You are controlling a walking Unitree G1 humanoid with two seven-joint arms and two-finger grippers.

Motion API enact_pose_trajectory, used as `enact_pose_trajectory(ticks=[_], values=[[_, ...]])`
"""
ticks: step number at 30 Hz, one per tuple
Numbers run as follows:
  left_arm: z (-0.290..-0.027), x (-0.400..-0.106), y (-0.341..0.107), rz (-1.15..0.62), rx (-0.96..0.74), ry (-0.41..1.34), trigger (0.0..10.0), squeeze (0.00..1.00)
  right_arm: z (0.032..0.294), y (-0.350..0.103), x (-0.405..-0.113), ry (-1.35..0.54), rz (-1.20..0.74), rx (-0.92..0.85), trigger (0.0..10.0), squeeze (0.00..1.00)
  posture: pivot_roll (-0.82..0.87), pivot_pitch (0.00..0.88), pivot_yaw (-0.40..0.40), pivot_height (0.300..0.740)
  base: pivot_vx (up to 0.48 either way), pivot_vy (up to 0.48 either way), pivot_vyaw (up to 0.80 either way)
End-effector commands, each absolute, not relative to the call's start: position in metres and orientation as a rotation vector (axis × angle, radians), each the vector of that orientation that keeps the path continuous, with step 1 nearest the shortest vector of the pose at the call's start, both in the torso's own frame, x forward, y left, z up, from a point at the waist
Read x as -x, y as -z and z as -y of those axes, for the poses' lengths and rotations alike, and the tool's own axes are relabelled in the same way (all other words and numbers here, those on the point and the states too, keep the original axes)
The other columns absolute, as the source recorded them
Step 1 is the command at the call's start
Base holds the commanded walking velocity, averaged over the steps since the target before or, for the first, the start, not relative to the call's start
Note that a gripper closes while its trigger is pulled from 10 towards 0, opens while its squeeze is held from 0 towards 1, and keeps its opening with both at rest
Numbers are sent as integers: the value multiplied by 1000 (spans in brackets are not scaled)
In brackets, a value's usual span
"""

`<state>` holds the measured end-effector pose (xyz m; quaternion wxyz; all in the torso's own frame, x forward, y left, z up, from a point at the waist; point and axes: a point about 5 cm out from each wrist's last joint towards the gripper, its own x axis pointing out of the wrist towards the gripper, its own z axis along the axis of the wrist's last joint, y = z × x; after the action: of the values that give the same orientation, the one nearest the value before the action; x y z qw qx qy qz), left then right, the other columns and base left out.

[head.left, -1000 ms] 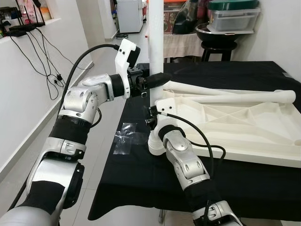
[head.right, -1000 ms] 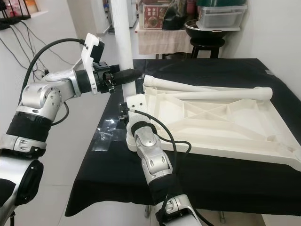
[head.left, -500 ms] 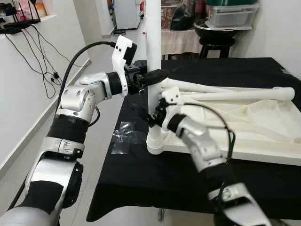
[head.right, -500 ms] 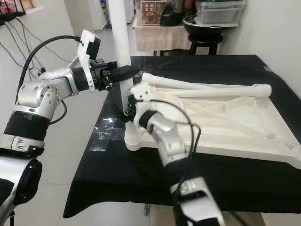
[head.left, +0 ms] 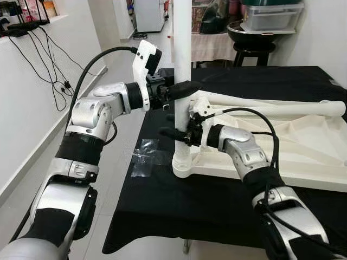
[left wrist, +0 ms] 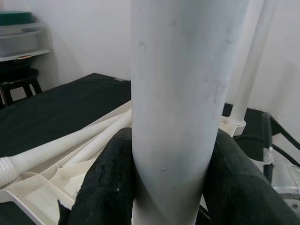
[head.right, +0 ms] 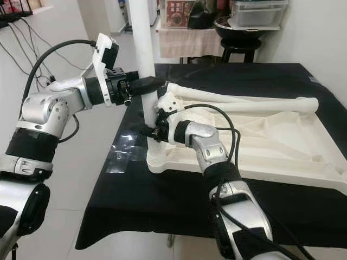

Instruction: Building children table

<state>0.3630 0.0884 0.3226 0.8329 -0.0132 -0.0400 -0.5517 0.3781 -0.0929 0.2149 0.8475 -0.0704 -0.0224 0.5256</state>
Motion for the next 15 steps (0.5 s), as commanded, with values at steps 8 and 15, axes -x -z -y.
enact_pose_trajectory(ticks=[8,15], values=[[-90,-362,-316,47,63,1180,0,0,77,-195,-372,-1243,-28,127,0,0,71,32,36,740,0,0,0],[-102,-365,-319,61,75,1103,10000,1000,82,-187,-377,-1115,-47,104,0,0,60,28,35,740,0,0,0]])
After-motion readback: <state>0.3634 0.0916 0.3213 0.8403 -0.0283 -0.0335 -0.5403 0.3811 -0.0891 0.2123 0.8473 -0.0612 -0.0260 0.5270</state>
